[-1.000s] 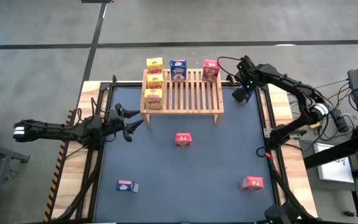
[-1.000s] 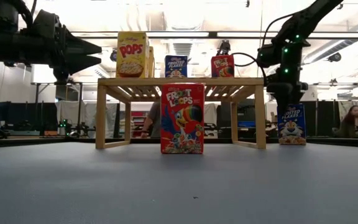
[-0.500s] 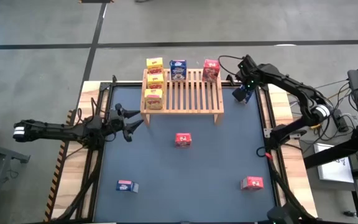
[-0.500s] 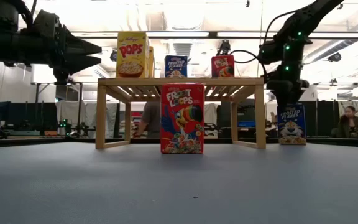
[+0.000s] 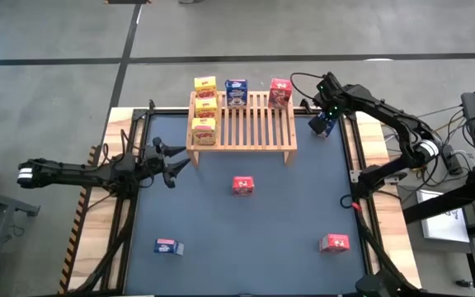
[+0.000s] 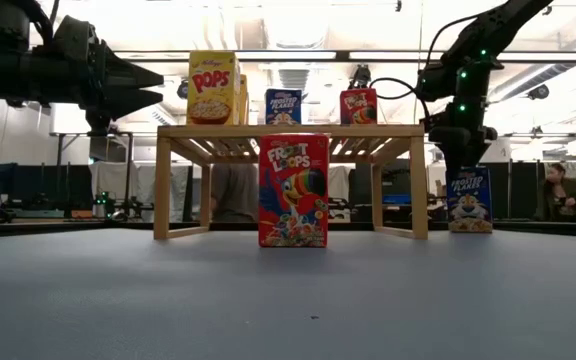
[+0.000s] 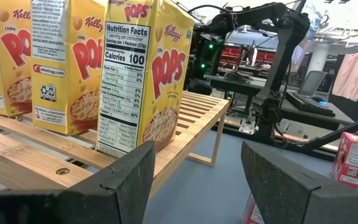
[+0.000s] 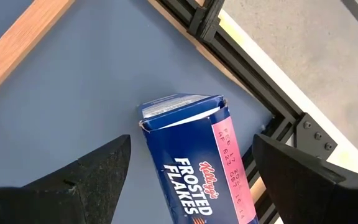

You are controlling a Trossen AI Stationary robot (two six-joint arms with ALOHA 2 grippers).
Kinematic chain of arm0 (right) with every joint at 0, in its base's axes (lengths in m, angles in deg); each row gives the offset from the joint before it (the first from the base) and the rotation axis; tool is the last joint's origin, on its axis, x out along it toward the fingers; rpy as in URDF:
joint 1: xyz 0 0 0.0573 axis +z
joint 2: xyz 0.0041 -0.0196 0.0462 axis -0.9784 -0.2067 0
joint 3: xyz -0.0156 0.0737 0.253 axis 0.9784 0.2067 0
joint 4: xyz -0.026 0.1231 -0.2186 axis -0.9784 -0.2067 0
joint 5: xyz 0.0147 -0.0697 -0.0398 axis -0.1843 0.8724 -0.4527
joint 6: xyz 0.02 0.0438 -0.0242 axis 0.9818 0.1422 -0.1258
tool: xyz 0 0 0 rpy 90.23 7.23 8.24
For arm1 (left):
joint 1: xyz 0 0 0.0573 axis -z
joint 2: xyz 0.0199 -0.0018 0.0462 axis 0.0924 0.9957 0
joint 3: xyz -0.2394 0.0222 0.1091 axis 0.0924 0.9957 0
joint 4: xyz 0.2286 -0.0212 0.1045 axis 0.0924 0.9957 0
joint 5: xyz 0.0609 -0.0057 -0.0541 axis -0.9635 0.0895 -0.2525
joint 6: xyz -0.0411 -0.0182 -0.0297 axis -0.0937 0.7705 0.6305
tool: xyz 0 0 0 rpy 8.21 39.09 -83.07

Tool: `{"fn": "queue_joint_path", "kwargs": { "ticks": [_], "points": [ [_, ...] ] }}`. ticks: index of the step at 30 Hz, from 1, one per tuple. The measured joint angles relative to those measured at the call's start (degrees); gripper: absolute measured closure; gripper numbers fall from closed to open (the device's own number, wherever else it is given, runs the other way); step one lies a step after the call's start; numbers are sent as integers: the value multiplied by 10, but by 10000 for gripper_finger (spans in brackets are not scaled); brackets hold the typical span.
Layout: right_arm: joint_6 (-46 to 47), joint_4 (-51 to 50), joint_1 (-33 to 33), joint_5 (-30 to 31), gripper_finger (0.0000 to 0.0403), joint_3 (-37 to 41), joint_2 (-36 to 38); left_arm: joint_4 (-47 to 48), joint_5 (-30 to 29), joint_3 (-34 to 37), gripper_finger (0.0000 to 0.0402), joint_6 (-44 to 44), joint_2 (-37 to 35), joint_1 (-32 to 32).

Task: Stack cereal on shelf
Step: Put the top blue cereal box on the shelf aligned with the other blue cereal box

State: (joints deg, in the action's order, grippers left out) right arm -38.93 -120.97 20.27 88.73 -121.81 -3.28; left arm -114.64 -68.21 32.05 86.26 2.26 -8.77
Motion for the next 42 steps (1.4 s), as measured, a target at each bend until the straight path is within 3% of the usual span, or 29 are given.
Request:
{"fn": "queue_joint_path", "kwargs": {
  "ticks": [9,23,34,42],
  "points": [
    [0,-4,0,-9,82,3,0,0,0,0,178,4,0,0],
    [0,-8,-14,-8,192,4,0,0,0,0,178,4,0,0],
    [-2,-19,-14,-9,216,-1,1,0,0,0,178,6,0,0],
    [15,-74,-14,-9,220,-45,3,0,0,0,178,6,1,0]
  ]
}}
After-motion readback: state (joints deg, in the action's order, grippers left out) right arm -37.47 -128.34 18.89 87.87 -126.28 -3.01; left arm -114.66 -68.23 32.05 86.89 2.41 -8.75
